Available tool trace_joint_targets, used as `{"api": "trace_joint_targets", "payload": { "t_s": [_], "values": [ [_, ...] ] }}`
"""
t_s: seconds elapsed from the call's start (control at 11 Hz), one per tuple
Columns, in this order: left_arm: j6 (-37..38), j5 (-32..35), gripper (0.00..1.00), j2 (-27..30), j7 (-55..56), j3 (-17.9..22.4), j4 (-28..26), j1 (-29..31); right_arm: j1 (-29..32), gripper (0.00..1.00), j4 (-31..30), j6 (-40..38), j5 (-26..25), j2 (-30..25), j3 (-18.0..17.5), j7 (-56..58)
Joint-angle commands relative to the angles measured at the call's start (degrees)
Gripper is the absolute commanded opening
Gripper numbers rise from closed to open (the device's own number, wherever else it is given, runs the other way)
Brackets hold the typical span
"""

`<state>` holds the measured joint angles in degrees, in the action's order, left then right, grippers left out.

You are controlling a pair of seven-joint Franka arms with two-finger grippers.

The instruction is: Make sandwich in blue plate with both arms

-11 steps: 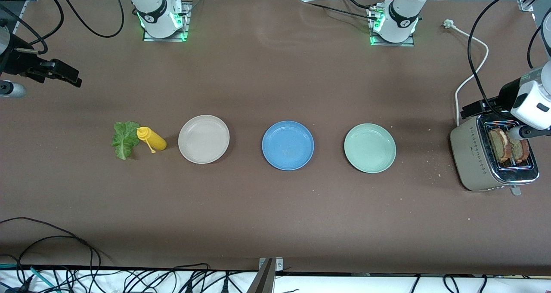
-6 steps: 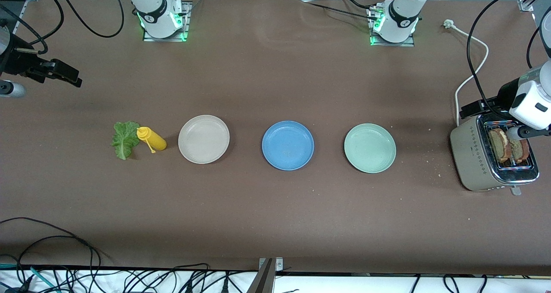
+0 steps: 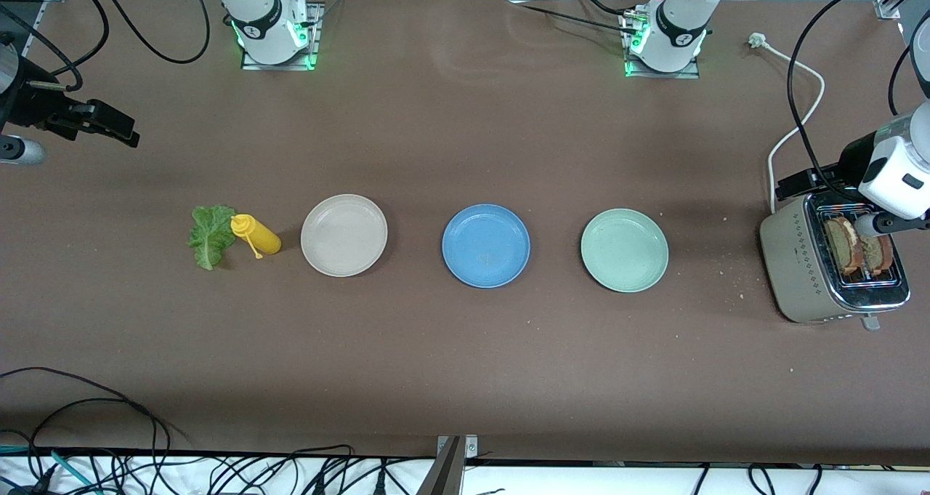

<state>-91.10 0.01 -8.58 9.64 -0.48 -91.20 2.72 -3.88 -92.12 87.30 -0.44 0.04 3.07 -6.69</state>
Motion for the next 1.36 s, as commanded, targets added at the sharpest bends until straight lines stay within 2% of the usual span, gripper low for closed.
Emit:
{"api": "trace_joint_targets", "payload": {
  "t_s": [0.0,0.91,1.09,1.27],
  "values": [
    [0.3,-1.3,1.0,1.1,-1.3,0.2,-1.1,-0.1,0.1,1.0,1.4,-1.2,0.1,0.3,-0.3,-0.5],
    [0.2,-0.8,1.0,1.1,-1.4,0.4,-0.9,0.4,0.0,1.0,1.4,-1.2,0.1,0.2,-0.4,-0.5],
    [-0.1,0.6,1.0,1.0,-1.8,0.6,-0.2,3.4,0.0,1.0,1.4,-1.2,0.0,0.3,-0.4,-0.5],
    [-0.6,0.7,1.0,0.1,-7.5,0.7,0.9,6.9,0.0,1.0,1.4,-1.2,0.1,0.3,-0.3,-0.5]
  ]
}}
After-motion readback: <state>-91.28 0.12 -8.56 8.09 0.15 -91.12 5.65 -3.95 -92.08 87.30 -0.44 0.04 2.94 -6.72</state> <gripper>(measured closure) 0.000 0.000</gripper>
